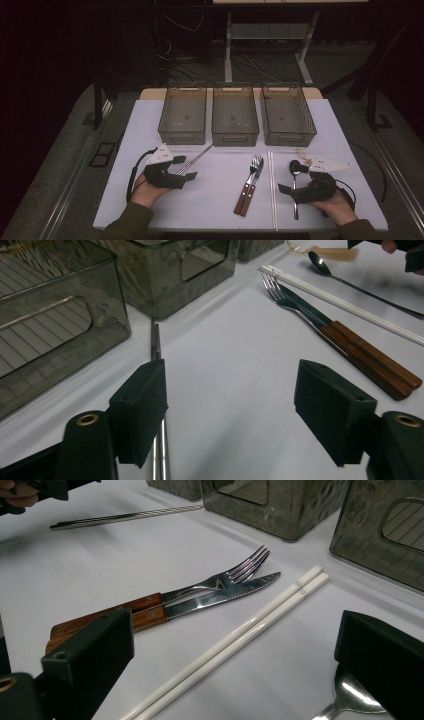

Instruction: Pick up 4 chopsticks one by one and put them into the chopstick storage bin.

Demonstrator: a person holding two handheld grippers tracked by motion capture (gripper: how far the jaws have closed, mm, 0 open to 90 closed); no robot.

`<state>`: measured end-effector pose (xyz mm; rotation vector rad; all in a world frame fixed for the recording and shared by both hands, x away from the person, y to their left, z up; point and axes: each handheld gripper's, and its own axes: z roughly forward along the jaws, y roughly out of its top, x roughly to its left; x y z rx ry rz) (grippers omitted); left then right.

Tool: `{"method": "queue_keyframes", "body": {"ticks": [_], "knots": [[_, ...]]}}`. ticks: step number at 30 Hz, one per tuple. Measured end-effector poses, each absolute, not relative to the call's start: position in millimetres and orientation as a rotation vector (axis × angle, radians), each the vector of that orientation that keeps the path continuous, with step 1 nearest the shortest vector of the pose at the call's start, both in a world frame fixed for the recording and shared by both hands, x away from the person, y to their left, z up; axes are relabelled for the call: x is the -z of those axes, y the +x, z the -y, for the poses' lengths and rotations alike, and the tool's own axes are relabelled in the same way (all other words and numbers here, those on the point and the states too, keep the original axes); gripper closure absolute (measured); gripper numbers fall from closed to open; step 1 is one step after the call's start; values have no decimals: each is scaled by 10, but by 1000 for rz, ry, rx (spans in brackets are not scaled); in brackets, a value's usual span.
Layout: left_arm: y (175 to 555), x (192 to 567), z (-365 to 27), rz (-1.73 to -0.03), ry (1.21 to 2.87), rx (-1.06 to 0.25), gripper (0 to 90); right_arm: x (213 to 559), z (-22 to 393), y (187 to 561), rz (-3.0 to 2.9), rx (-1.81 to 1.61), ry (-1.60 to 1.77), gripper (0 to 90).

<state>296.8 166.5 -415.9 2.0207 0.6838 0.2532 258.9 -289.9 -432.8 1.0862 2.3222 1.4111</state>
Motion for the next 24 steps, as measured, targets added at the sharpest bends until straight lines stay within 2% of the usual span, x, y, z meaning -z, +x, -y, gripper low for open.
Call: {"method": "queue_keyframes", "body": {"ticks": [2, 10, 11, 12, 15, 17, 24], "knots": [[2998, 4152, -1672, -686, 2019, -253, 302, 4329, 2898, 2589, -2322, -1412, 1087, 27], [3108, 4156, -1689, -736, 2054, -272, 542, 4341, 2900, 2591, -2326, -1410, 1096, 27], [3120, 4160, -1690, -741, 2057, -267, 542, 4341, 2900, 2591, -2326, -1410, 1096, 27], [3134, 4165, -1693, -742, 2064, -265, 607, 4343, 2904, 2593, -2324, -1407, 1098, 27], [3178, 4178, -1693, -757, 2081, -255, 654, 4339, 2907, 2588, -2321, -1409, 1107, 27], [3205, 4183, -1692, -764, 2084, -255, 724, 4344, 2909, 2584, -2322, -1401, 1106, 27], [3305, 4198, -1687, -782, 2112, -236, 796, 4344, 2912, 2582, -2321, -1396, 1109, 27]]}}
